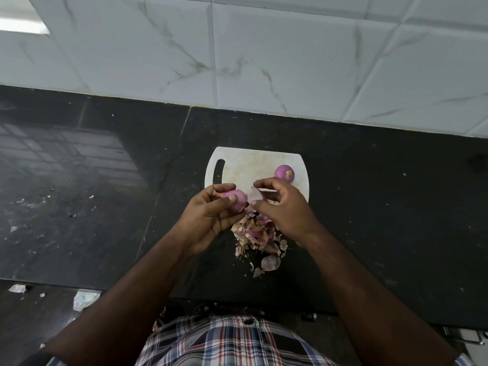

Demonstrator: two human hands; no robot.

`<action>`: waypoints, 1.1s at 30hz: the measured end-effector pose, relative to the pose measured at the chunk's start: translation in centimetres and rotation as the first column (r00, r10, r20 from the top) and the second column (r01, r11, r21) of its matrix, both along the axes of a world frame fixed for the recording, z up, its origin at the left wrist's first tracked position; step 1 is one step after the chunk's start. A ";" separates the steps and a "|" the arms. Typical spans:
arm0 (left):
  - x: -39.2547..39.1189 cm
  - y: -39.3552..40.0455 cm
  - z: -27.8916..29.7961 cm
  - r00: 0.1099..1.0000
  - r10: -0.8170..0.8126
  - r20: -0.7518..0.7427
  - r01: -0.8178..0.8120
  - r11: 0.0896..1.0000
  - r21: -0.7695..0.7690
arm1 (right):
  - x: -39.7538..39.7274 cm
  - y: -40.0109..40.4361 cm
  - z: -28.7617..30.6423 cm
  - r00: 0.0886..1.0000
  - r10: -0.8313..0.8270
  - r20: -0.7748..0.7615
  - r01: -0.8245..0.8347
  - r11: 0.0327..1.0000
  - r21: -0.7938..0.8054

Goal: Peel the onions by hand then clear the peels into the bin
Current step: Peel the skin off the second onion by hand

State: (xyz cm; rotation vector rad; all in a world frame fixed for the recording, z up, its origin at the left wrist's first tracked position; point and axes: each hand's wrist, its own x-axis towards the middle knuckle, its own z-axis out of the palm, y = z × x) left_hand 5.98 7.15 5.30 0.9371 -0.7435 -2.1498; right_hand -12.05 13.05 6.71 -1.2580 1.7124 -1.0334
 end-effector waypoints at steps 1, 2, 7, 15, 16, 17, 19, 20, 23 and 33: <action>-0.1 0.0 0.0 1.000 -0.010 0.008 0.010 1.000 0.002 | 0.0 -0.1 0.1 0.997 0.043 0.062 -0.044 0.999 0.013; -0.2 0.1 0.1 1.000 -0.026 0.016 0.026 1.000 0.001 | 0.1 -0.1 0.3 0.994 0.081 0.067 -0.082 0.996 0.017; -0.5 0.1 0.2 0.995 -0.066 0.071 0.068 0.997 -0.028 | 0.8 -0.5 0.1 0.980 0.096 -0.173 -0.110 0.991 -0.072; -0.4 0.3 0.2 0.996 -0.054 0.071 0.059 0.996 -0.067 | 0.9 -0.7 -0.2 0.990 0.083 -0.115 -0.090 0.994 -0.064; -0.4 0.3 0.2 0.995 -0.055 0.077 0.061 0.995 -0.075 | 0.9 -0.7 -0.1 0.990 0.088 -0.109 -0.094 0.994 -0.059; -0.4 0.4 0.2 0.995 -0.056 0.080 0.063 0.995 -0.082 | 0.9 -0.7 0.0 0.991 0.085 -0.104 -0.092 0.994 -0.058; -0.4 0.3 0.2 0.995 -0.055 0.079 0.061 0.994 -0.087 | 1.0 -0.7 0.0 0.992 0.079 -0.095 -0.085 0.995 -0.055; -0.4 0.3 0.2 0.996 -0.055 0.077 0.062 0.994 -0.088 | 1.0 -0.8 0.0 0.992 0.079 -0.098 -0.084 0.995 -0.054; -0.5 0.4 0.1 0.997 -0.062 0.046 0.066 0.995 -0.074 | 1.0 -0.8 -0.2 0.990 0.058 -0.129 -0.070 0.993 -0.090; 0.3 0.1 -0.2 0.979 -0.118 0.165 0.149 0.970 -0.192 | 0.0 -0.5 -0.1 0.996 0.049 -0.071 -0.058 0.989 -0.135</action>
